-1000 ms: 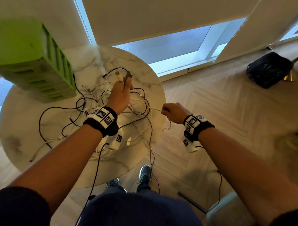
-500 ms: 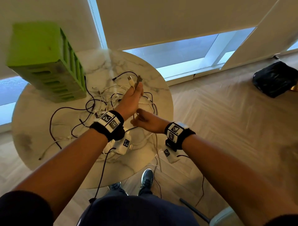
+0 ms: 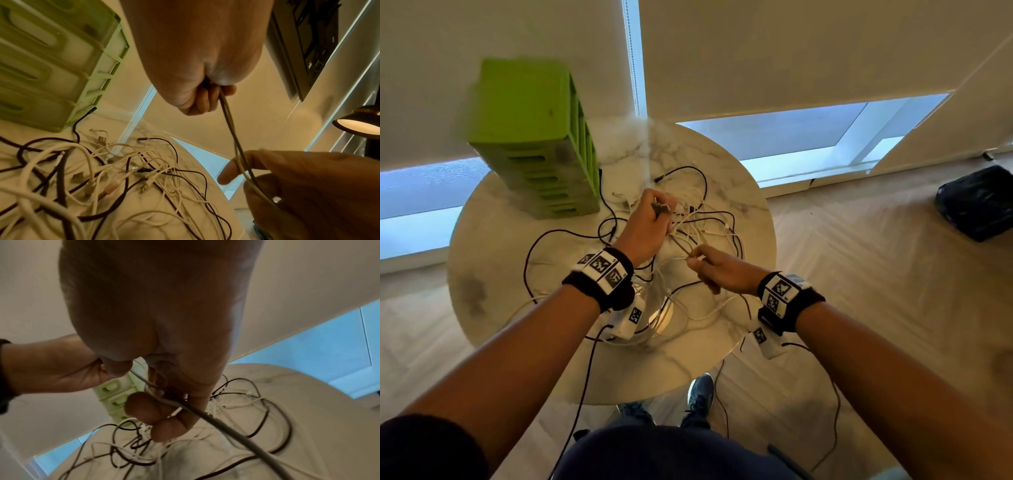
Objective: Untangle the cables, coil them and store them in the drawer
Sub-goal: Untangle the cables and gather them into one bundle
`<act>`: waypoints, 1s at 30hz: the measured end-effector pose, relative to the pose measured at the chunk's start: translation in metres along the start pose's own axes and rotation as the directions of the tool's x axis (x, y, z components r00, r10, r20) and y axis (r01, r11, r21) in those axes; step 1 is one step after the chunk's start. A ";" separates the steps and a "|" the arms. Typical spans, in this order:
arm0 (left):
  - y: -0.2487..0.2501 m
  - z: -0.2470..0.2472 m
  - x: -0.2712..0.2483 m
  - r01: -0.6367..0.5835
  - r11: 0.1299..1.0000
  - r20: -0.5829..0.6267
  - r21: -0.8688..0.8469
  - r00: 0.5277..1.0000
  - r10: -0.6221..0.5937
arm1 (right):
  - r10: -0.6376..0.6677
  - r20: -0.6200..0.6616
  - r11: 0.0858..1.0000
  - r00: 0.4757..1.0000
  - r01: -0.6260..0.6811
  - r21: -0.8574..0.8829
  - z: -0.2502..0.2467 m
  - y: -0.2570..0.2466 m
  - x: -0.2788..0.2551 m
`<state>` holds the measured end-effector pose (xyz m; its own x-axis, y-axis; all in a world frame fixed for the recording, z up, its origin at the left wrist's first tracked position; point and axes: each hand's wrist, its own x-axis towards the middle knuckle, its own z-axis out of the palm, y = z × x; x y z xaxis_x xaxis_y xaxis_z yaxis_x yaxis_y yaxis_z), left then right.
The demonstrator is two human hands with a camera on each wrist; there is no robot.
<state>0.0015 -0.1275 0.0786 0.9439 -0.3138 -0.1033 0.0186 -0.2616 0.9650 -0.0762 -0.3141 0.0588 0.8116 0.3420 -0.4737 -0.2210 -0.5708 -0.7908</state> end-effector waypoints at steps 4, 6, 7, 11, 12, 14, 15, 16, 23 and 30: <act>0.002 -0.009 -0.005 -0.031 0.998 -0.027 -0.055 0.999 0.030 | 0.040 -0.108 0.996 0.993 -0.030 0.088 0.024 -0.020 0.013; 0.001 -0.016 -0.005 0.009 0.990 -0.061 -0.138 0.998 -0.018 | 0.005 -0.215 0.996 0.977 0.013 0.083 0.028 -0.023 0.021; -0.001 -0.018 -0.005 0.033 0.983 -0.051 -0.181 0.998 -0.043 | -0.021 -0.263 0.995 0.965 0.045 0.084 0.029 -0.024 0.026; -0.005 -0.026 -0.004 0.082 0.967 -0.007 -0.240 0.996 -0.086 | -0.047 -0.464 0.985 0.885 0.119 0.126 0.029 -0.025 0.039; -0.006 -0.028 -0.002 0.123 0.962 0.010 -0.242 0.992 -0.124 | -0.032 -0.503 0.982 0.864 0.122 0.146 0.030 -0.027 0.040; -0.004 -0.030 0.001 0.245 0.955 0.085 -0.169 0.969 -0.233 | -0.014 -0.552 0.975 0.834 0.134 0.178 0.034 -0.029 0.043; -0.003 -0.031 0.001 0.301 0.947 0.145 -0.114 0.948 -0.284 | -0.010 -0.568 0.972 0.823 0.141 0.188 0.036 -0.030 0.043; 0.000 -0.032 0.001 0.341 0.938 0.197 -0.069 0.926 -0.322 | -0.004 -0.581 0.969 0.814 0.146 0.198 0.038 -0.030 0.044; -0.012 -0.039 0.012 0.073 0.996 0.147 -0.046 0.987 -0.065 | 0.003 -0.360 0.998 0.933 0.020 0.059 0.054 -0.040 0.047; -0.023 -0.059 0.028 0.186 0.877 -0.061 -0.443 0.970 -0.237 | 0.121 0.097 0.971 0.988 -0.097 -0.219 0.044 -0.047 0.057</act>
<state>0.0464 -0.0767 0.0678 0.9309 -0.1861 -0.3142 0.3384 0.1163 0.9338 -0.0436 -0.2353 0.0519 0.7228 0.3410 -0.6010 -0.1751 -0.7510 -0.6367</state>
